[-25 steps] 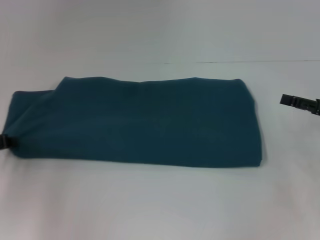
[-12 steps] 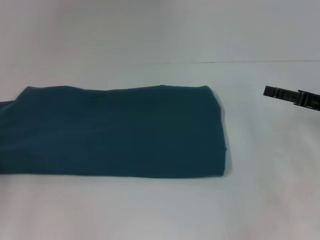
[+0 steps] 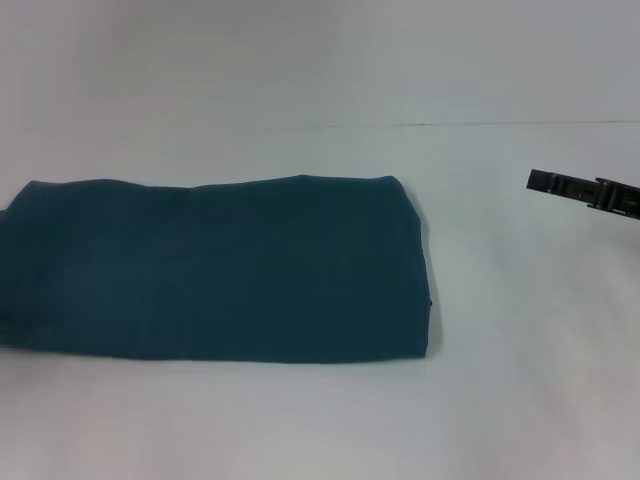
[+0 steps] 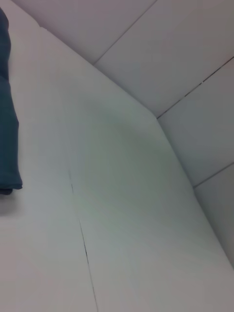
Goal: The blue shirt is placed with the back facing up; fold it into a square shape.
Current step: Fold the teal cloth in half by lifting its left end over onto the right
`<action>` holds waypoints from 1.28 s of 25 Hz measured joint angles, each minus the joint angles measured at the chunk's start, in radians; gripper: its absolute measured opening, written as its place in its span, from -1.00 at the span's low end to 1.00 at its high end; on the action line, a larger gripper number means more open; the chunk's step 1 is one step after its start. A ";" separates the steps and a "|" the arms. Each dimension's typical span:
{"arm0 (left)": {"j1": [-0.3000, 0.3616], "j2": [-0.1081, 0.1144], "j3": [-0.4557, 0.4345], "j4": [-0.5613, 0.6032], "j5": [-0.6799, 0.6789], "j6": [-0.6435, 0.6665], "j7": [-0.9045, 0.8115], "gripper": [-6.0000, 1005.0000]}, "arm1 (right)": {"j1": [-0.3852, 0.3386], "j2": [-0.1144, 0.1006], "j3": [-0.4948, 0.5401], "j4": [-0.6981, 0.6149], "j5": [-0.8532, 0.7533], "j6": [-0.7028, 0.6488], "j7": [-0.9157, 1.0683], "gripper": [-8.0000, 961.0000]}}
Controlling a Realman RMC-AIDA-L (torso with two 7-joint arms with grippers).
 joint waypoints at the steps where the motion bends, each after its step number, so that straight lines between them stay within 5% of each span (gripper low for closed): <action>1: -0.012 -0.002 0.008 -0.001 -0.045 0.036 0.013 -0.92 | -0.002 -0.001 0.000 0.000 0.000 0.000 0.000 0.72; 6: -0.119 -0.044 0.097 -0.048 -0.300 0.159 0.085 -0.92 | -0.012 -0.004 0.005 0.000 0.000 0.000 -0.015 0.72; 12: -0.297 -0.118 0.262 -0.207 -0.487 0.081 0.190 -0.92 | -0.017 -0.012 0.003 -0.006 -0.005 -0.007 -0.031 0.72; 16: -0.409 -0.122 0.350 -0.526 -0.652 -0.042 0.358 -0.92 | -0.025 -0.024 -0.001 -0.010 -0.009 -0.019 -0.042 0.72; 21: -0.502 -0.127 0.329 -0.985 -0.859 -0.228 0.740 -0.92 | -0.031 -0.044 -0.013 -0.011 -0.013 -0.024 -0.048 0.72; 26: -0.477 -0.128 0.158 -1.250 -0.889 -0.222 1.101 -0.92 | -0.034 -0.053 -0.022 -0.012 -0.018 -0.023 -0.052 0.72; 32: -0.414 -0.126 0.130 -1.247 -0.799 -0.064 1.173 -0.70 | -0.036 -0.060 -0.026 -0.008 -0.023 -0.014 -0.048 0.72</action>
